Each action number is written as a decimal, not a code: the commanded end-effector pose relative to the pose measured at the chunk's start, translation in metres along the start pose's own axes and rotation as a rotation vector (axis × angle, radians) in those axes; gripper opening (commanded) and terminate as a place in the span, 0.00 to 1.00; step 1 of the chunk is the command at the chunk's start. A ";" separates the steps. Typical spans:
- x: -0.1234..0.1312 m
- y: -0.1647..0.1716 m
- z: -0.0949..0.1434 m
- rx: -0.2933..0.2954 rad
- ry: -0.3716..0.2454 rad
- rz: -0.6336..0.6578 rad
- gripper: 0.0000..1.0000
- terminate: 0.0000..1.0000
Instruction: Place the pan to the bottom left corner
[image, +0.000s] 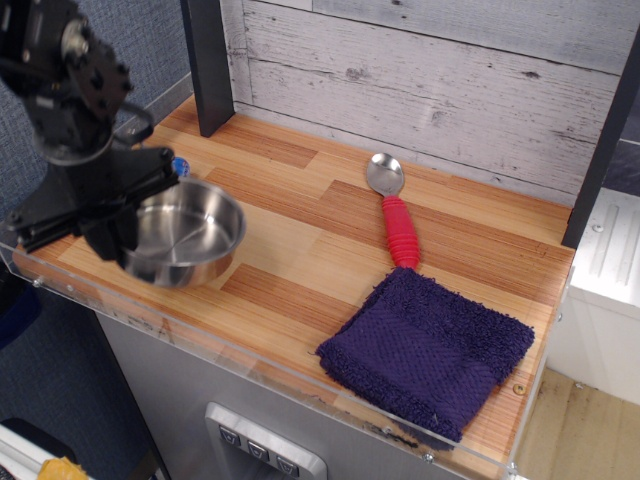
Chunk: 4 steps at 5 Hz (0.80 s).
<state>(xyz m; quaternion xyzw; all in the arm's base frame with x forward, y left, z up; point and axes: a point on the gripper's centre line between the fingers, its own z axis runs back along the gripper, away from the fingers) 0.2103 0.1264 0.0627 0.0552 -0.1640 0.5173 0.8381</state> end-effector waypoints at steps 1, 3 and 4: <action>0.010 0.013 -0.015 0.003 -0.010 0.017 0.00 0.00; 0.006 0.015 -0.028 0.029 0.007 0.026 0.00 0.00; 0.000 0.017 -0.031 0.005 0.036 0.065 1.00 0.00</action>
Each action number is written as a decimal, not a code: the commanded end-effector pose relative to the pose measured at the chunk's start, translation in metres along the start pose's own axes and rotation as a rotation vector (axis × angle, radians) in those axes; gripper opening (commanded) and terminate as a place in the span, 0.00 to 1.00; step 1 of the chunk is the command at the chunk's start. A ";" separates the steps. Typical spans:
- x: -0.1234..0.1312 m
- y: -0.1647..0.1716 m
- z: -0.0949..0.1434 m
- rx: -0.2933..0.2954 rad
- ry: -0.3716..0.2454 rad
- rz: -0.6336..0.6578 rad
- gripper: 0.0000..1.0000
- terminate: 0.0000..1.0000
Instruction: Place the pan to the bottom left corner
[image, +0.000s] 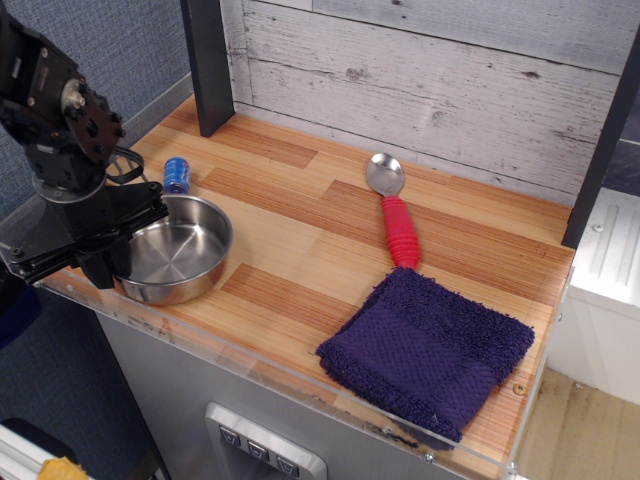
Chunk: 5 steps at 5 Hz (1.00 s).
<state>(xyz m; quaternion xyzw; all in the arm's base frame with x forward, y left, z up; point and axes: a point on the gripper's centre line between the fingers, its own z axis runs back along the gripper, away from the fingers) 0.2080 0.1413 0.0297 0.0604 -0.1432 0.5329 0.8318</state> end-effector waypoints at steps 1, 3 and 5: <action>-0.001 0.008 0.006 -0.035 0.021 0.049 1.00 0.00; -0.001 0.005 0.009 -0.045 0.024 0.046 1.00 0.00; 0.003 -0.004 0.027 -0.073 0.014 0.033 1.00 0.00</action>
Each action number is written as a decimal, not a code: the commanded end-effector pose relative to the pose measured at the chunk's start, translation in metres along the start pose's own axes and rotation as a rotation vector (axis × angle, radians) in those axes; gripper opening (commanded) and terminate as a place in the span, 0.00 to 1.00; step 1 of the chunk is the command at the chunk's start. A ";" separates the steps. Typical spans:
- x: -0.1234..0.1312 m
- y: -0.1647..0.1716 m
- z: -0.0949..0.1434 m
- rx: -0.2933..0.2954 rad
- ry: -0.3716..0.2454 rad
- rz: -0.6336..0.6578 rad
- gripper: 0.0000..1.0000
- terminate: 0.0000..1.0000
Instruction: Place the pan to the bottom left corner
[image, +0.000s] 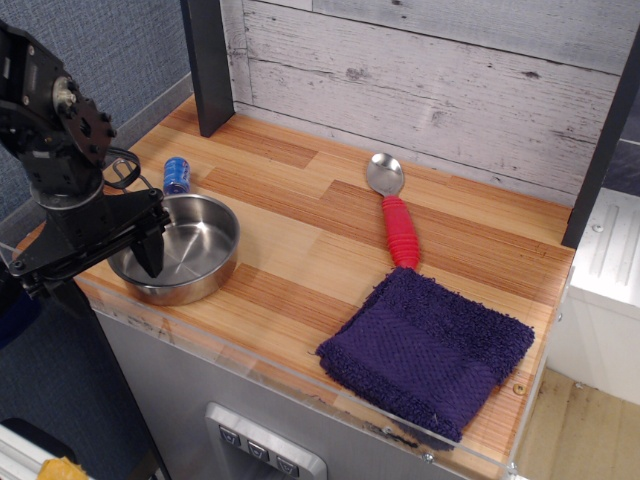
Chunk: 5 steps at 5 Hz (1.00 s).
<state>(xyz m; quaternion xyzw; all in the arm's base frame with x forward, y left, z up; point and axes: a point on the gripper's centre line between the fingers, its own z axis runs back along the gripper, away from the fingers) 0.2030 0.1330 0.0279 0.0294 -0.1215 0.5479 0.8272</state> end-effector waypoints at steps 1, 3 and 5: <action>0.012 -0.009 0.048 -0.103 -0.071 -0.003 1.00 0.00; 0.010 -0.014 0.091 -0.170 -0.101 -0.016 1.00 0.00; 0.008 -0.015 0.103 -0.164 -0.108 -0.091 1.00 0.00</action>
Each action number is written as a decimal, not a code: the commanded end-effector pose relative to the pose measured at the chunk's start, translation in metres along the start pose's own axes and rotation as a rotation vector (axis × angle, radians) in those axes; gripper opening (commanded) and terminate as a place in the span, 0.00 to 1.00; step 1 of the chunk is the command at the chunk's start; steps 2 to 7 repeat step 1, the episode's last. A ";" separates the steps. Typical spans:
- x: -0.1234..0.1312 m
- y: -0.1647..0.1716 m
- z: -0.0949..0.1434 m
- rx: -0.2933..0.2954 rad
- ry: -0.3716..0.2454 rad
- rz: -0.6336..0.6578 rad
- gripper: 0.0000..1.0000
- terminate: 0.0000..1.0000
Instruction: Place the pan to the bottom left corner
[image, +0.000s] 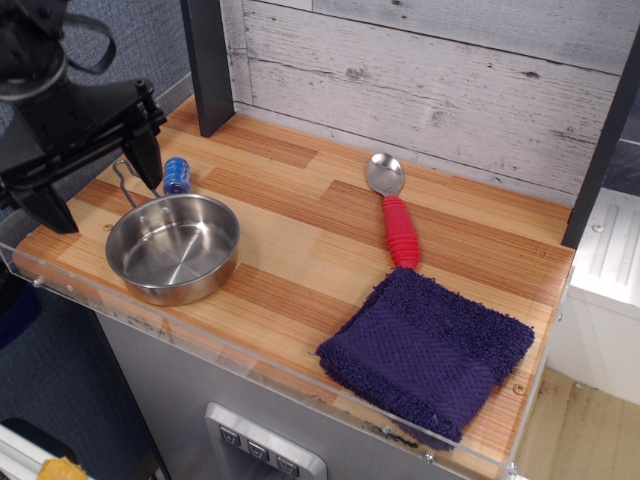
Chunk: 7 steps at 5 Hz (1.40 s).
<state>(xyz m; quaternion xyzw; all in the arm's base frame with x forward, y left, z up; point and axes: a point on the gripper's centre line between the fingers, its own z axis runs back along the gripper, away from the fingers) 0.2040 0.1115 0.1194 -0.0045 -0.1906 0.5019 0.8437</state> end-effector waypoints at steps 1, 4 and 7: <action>0.006 0.001 0.011 -0.019 -0.032 -0.011 1.00 1.00; 0.006 0.001 0.011 -0.019 -0.032 -0.011 1.00 1.00; 0.006 0.001 0.011 -0.019 -0.032 -0.011 1.00 1.00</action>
